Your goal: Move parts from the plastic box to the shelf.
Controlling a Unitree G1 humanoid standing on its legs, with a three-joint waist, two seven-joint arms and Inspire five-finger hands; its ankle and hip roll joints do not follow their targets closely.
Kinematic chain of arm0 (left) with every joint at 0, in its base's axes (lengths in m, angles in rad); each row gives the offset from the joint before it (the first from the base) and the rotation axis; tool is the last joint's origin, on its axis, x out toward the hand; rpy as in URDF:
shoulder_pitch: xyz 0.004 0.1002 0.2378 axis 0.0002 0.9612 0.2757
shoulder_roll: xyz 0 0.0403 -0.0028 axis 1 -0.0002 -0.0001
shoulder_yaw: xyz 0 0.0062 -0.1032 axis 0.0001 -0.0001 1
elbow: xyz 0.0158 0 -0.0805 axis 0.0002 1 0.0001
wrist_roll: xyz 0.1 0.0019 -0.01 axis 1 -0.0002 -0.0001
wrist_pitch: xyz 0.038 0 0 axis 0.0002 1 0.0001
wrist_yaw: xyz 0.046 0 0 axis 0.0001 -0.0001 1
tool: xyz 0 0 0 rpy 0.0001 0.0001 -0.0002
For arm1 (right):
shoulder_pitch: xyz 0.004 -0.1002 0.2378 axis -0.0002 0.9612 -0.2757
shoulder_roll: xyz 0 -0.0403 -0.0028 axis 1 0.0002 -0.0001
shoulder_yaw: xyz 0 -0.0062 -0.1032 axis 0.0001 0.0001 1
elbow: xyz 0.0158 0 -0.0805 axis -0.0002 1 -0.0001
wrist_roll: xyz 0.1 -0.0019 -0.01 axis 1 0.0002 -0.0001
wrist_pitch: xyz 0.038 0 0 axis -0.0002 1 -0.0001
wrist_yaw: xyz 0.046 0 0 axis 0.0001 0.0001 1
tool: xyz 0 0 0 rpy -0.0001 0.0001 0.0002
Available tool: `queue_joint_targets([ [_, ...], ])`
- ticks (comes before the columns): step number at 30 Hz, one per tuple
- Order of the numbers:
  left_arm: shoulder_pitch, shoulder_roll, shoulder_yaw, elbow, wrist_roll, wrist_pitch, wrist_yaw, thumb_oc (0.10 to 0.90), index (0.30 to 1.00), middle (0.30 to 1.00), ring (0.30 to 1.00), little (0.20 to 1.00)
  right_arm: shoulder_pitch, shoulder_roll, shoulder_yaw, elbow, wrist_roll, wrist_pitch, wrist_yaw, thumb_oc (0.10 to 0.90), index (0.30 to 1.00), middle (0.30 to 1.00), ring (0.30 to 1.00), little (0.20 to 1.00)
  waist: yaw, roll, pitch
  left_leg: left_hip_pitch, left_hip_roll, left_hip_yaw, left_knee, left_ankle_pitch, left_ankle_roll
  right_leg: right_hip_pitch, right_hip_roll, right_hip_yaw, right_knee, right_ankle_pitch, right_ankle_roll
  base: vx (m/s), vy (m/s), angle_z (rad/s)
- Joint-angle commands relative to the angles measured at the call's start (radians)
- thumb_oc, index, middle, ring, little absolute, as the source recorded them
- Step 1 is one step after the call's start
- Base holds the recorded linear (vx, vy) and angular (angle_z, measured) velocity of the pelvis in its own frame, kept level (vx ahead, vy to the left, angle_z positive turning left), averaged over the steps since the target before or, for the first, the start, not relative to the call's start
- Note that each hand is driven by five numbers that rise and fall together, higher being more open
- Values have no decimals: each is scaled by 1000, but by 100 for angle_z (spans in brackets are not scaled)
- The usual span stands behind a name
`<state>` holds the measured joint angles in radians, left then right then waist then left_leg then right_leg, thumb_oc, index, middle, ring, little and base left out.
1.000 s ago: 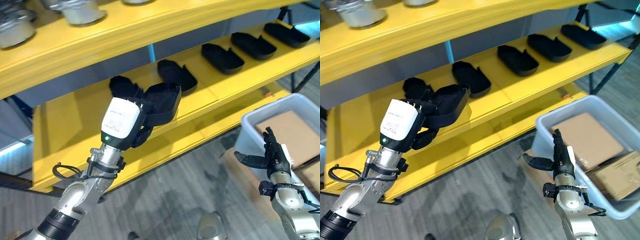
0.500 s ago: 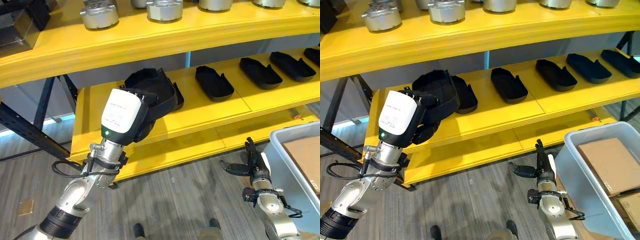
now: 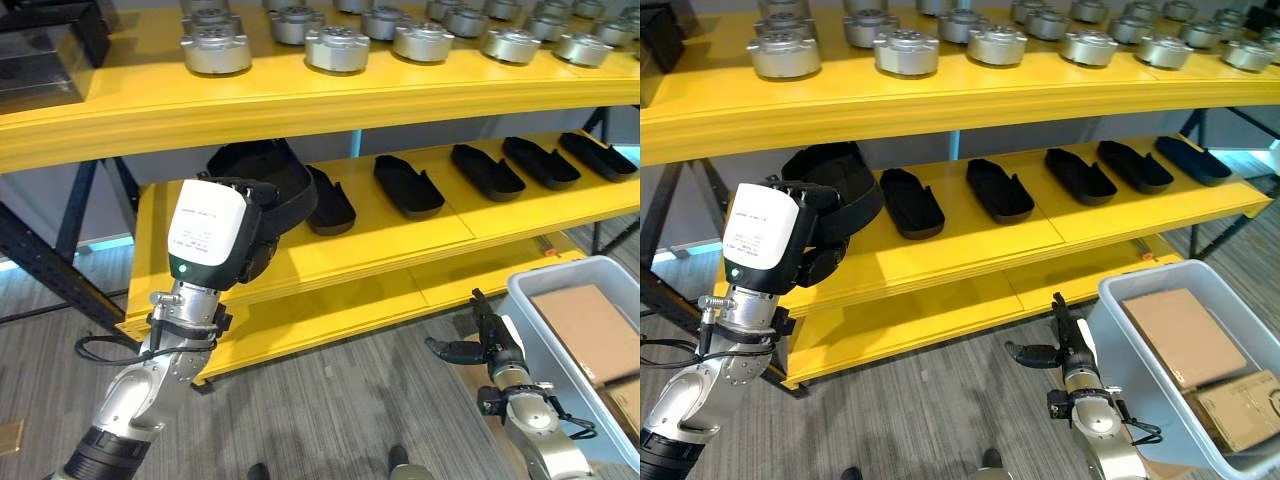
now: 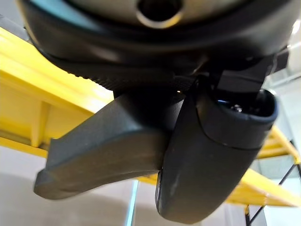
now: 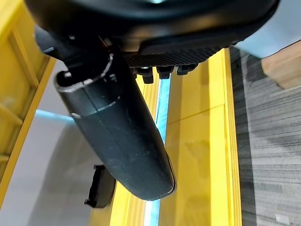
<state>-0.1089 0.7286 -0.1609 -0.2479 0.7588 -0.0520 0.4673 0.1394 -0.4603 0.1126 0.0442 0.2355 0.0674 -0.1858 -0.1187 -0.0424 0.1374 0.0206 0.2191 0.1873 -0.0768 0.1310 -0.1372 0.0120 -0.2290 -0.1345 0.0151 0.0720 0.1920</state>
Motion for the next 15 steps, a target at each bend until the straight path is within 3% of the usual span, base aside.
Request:
queue_joint_targets([
  [1, -151, 41, 94, -33, -7, 10, 115, 400, 300, 300, 300, 300, -43, -88, -67, -130, 0, -111, 29, 900, 1000, 1000, 1000, 1000, -29, 15, -42, 71, -79, 36, 24, -179, 97, -26, 15, 46, 3, -28, 0, 113, -199, 4],
  [8, -100, 78, 156, 18, -31, 14, 160, 400, 300, 300, 300, 300, 20, -105, -105, -168, 11, -117, 51, 900, 1000, 1000, 1000, 1000, -29, 25, -39, 65, -66, 15, 32, -175, 87, -8, 29, 36, 42, -86, -17, 55, -164, 5],
  [9, -83, 84, 178, 27, -33, 16, 172, 400, 300, 300, 300, 300, 35, -114, -117, -176, 16, -110, 64, 900, 1000, 1000, 1000, 1000, -29, 26, -28, 52, -54, 2, 70, -180, 83, -13, 40, 37, 90, -122, -36, 39, -245, 11],
  [12, -65, 85, 192, 18, -28, 15, 169, 400, 300, 300, 300, 300, 42, -121, -128, -181, 29, -101, 74, 900, 1000, 1000, 1000, 1000, -31, 26, -19, 40, -50, -2, 117, -197, 83, -21, 50, 43, 130, -148, -50, -9, -223, 12],
  [13, -38, 78, 202, -10, -9, -1, 175, 400, 300, 300, 300, 300, 57, -150, -150, -177, 35, -106, 104, 900, 1000, 1000, 1000, 1000, -24, 10, 25, -81, -40, 5, 366, -224, 59, -12, 56, 34, 169, -167, -88, -61, -196, 19],
  [15, -40, 81, 195, -14, -1, 17, 166, 400, 300, 300, 300, 300, 67, -162, -152, -179, 40, -117, 110, 900, 1000, 1000, 1000, 1000, -22, 17, 37, -119, -1, -47, 362, -165, 29, -8, 69, 46, 176, -182, -91, -16, -60, 65],
])
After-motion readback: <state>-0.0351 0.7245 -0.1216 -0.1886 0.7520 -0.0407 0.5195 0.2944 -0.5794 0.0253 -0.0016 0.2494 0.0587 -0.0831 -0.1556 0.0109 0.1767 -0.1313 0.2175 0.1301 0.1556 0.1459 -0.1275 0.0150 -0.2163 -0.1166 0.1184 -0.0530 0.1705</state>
